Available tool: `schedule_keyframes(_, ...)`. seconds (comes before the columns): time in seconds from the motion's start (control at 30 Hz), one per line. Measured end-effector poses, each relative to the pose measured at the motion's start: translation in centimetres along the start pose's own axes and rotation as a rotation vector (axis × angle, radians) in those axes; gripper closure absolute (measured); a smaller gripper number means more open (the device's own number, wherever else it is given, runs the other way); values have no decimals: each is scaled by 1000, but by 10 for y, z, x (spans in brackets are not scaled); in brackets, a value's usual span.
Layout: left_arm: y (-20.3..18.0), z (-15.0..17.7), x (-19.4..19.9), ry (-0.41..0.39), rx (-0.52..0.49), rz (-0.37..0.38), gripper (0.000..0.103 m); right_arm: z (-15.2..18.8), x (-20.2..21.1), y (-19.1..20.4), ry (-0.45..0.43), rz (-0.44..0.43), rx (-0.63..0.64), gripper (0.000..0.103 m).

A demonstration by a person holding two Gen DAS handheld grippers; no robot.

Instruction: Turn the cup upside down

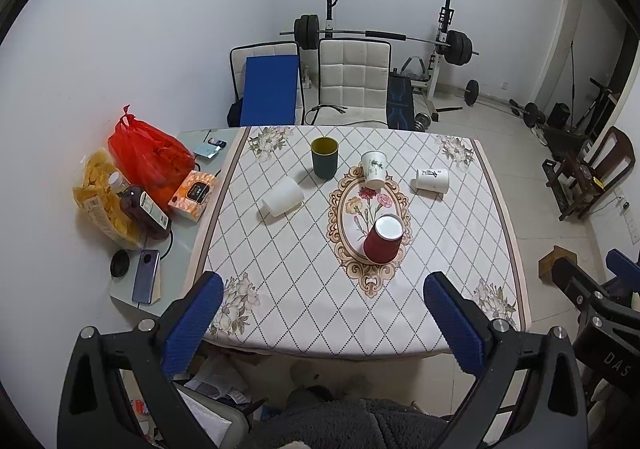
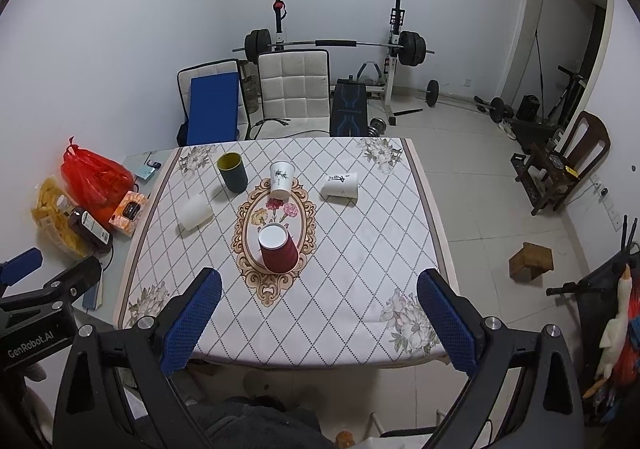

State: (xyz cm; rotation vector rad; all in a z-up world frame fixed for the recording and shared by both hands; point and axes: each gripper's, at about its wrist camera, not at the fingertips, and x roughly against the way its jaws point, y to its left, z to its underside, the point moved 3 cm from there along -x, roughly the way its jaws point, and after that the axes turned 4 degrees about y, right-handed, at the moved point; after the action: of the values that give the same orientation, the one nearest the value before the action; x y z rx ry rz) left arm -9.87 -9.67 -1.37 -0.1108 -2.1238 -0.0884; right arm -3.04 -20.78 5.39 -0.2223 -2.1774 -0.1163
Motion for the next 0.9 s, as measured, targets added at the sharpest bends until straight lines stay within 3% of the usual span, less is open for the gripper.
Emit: schedule_keyframes(0.9,0,3,4,-1,1,13,1,9,1,1,-3,-7,2,3)
